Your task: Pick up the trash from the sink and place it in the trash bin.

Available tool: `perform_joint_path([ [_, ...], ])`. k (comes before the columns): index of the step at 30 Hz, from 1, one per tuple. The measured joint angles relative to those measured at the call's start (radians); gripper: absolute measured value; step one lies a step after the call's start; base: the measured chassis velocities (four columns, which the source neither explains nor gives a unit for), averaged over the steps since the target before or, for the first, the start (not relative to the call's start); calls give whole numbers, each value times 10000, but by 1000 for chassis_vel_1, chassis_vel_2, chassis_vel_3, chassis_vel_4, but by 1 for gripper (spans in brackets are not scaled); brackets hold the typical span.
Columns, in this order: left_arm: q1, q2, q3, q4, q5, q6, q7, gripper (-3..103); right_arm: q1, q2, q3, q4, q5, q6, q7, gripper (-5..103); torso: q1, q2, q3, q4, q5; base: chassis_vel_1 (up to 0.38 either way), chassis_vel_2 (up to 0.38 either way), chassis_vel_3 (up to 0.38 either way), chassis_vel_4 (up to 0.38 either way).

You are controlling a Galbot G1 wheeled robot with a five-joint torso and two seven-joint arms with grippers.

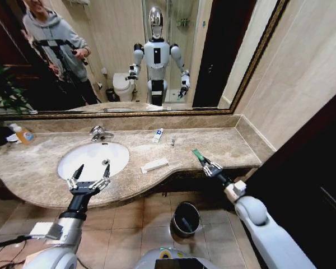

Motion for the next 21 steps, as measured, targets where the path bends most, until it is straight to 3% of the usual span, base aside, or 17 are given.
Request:
perform_joint_path([
  [3,0,-1,0,0,0,0,0,100,-719,206,213,99,-99,316,-21,21,0,0,0,0,1,0,0,0,0],
  [7,0,0,0,0,0,0,0,100,-2336,891,785,-320,-732,1361,-235,21,-1,1,0,-4,1,0,0,0,0],
  [11,0,0,0,0,0,0,0,100,-2860,1375,836,-1169,-1309,1994,-280,21,-1,0,0,-2,1,0,0,0,0],
  [16,0,0,0,0,0,0,0,100,-2969,1679,511,-1919,-1743,2068,-306,21,-1,0,1,-2,2,0,0,0,0],
  [21,0,0,0,0,0,0,0,100,-2210,1881,-12,-3468,-3414,1587,-831,21,-1,-1,1,-2,0,0,0,0,0],
])
